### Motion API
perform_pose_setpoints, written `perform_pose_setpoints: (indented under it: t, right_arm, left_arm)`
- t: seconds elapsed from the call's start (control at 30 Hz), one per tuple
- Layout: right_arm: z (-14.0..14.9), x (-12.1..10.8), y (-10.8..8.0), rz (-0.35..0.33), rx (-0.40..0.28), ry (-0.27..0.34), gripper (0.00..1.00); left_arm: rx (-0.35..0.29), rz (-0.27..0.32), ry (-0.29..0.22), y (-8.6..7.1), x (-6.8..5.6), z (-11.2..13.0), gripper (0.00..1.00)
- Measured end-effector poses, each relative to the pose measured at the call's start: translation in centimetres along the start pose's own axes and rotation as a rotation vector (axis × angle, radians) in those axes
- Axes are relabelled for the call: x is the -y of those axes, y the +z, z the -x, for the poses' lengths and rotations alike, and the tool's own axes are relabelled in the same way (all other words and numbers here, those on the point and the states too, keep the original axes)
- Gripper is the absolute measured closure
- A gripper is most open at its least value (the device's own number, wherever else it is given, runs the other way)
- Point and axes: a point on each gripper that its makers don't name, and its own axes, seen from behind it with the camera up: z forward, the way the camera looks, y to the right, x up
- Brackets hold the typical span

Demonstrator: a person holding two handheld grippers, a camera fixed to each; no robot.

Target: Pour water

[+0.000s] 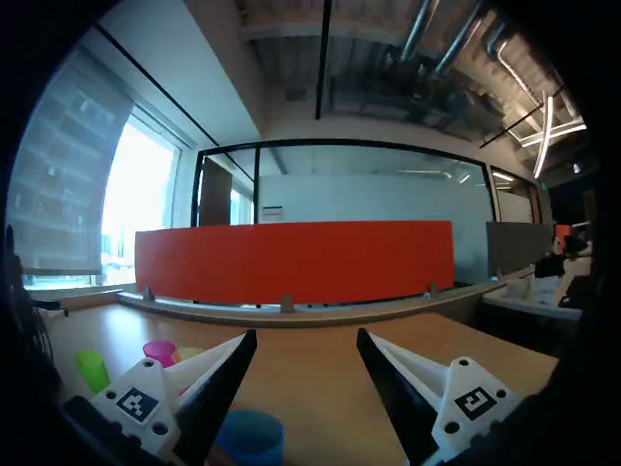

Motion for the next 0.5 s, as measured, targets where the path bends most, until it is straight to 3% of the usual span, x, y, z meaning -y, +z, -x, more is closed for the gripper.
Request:
perform_pose_setpoints:
  t: [0.5]
  right_arm:
    - [2.8, -1.1, -0.7, 0.014, 0.025, 0.020, 0.00]
  left_arm:
    - [0.000, 0.000, 0.000, 0.0, 0.0, 0.0, 0.10]
